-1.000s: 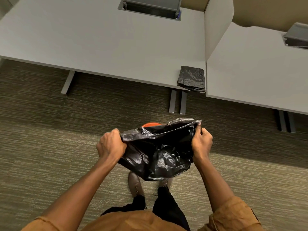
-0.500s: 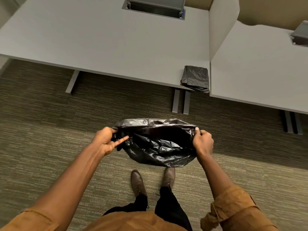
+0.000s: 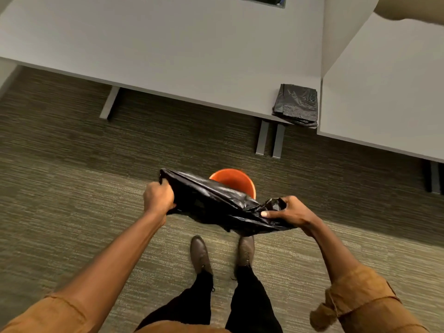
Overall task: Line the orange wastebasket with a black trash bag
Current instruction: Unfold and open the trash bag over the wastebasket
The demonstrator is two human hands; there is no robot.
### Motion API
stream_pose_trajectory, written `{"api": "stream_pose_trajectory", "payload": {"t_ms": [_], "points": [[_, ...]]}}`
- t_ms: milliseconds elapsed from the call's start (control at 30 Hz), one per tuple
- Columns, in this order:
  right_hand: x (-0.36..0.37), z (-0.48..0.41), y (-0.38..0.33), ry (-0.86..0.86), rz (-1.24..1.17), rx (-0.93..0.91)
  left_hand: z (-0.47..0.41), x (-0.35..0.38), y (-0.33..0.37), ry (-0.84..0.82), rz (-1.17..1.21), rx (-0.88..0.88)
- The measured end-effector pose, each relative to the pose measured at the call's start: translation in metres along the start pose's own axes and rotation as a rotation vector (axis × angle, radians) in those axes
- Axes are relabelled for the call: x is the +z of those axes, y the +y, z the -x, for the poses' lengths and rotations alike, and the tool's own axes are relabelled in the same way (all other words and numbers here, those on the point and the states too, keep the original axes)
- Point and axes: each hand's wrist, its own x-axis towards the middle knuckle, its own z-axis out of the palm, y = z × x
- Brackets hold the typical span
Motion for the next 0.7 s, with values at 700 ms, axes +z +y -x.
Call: {"api": "stream_pose_trajectory", "payload": {"t_ms": [700], "points": [[0.016, -0.174, 0.078, 0.419, -0.036, 0.268, -0.128, 0.188, -0.097, -0.121, 0.488, -0.316]]}}
